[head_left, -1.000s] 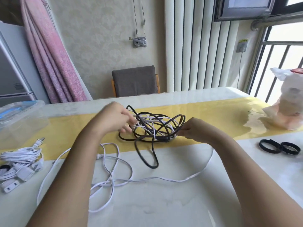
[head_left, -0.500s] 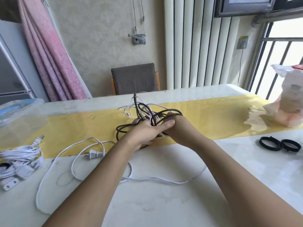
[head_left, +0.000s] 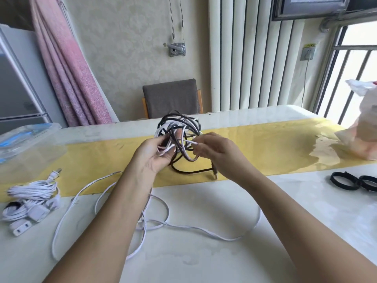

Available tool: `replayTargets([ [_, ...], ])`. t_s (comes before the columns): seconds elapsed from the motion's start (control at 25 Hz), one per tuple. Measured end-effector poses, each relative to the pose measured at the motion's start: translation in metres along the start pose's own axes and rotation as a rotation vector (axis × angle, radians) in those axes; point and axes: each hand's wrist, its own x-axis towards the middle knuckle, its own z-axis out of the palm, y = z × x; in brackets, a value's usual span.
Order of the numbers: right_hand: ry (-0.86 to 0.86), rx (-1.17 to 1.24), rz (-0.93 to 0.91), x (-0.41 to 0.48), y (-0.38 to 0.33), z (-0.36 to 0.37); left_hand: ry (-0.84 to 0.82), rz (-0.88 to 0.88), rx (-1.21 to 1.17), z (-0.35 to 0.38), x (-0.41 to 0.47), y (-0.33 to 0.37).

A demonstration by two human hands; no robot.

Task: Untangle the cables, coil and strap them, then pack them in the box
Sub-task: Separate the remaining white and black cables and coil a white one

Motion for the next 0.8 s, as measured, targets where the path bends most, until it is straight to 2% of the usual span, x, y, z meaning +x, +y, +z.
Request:
replayTargets([
  [0.08,-0.005,-0.092,-0.029,-0.001,-0.001,0.002,-0.073,-0.112,-0.141,-0.001,-0.002,-0.003],
  [0.2,-0.010,-0.225,-0.042,-0.003,0.000,0.005,-0.097,-0.164,-0.094,-0.002,0.001,-0.022],
  [0.32,-0.093,-0.349,0.036,-0.004,0.007,-0.005,-0.109,-0.057,0.214,-0.004,0.005,-0.033],
  [0.4,-0.158,-0.415,0.135,-0.004,0.008,-0.004,-0.243,-0.029,0.462,-0.009,0.006,-0.034],
  [0.44,-0.157,-0.451,0.139,-0.004,0.006,-0.001,-0.319,-0.068,0.505,-0.011,0.006,-0.033],
  [0.52,-0.051,-0.325,0.131,-0.003,0.002,0.007,-0.406,-0.134,0.495,-0.011,0.008,-0.034],
  [0.56,-0.043,-0.162,0.132,-0.003,0.003,0.010,-0.417,-0.130,0.490,-0.009,0.007,-0.037],
  [0.68,-0.149,0.476,0.489,-0.002,0.005,0.004,-0.363,0.000,0.599,-0.004,0.006,-0.048],
  [0.8,-0.136,0.551,0.579,-0.001,0.011,0.001,-0.366,0.121,0.782,-0.007,0.005,-0.046],
])
